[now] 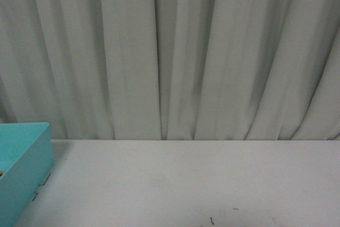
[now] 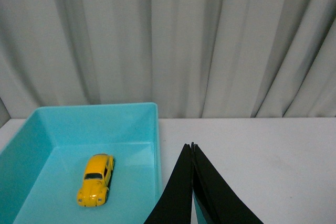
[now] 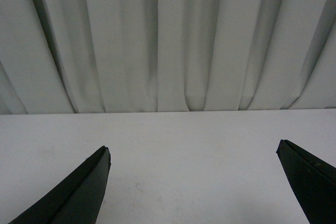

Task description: Wind up and store yellow beetle toy

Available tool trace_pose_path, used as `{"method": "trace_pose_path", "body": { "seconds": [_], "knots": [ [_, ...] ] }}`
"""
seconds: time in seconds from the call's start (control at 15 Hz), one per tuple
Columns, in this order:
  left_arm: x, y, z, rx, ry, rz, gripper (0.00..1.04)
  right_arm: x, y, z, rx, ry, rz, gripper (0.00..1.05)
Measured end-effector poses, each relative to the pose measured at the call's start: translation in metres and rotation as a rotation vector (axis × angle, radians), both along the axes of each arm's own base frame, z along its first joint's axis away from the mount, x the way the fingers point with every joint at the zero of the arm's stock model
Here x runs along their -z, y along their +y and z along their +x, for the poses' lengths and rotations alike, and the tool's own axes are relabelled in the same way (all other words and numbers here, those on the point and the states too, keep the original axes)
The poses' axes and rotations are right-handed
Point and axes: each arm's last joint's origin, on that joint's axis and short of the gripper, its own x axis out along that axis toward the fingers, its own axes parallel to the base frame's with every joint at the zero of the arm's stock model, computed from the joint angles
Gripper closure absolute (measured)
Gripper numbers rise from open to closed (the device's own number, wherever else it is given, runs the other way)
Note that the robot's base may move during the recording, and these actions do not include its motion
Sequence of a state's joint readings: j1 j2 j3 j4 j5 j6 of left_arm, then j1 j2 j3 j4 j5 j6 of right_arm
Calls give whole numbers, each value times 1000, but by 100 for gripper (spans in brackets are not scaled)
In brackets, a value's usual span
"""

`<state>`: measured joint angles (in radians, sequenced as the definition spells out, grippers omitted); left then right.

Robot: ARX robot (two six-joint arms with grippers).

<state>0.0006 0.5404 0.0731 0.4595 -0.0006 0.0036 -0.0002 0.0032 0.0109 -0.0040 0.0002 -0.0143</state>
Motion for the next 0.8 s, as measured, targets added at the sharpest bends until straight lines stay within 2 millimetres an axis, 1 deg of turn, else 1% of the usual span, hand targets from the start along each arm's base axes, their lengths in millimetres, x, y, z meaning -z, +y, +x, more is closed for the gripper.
{"method": "trace_pose_path", "body": {
  "seconds": [0.27,0.33,0.4,0.8],
  "knots": [
    [5,0,-10,0,-6,0,103,0,0,0,0,0,0,6],
    [8,0,-12,0,-31,0,103,0,0,0,0,0,0,6],
    [13,0,-14,0,-6,0,103,0,0,0,0,0,0,6],
    [12,0,-23,0,-18,0,103,0,0,0,0,0,0,6]
  ]
}}
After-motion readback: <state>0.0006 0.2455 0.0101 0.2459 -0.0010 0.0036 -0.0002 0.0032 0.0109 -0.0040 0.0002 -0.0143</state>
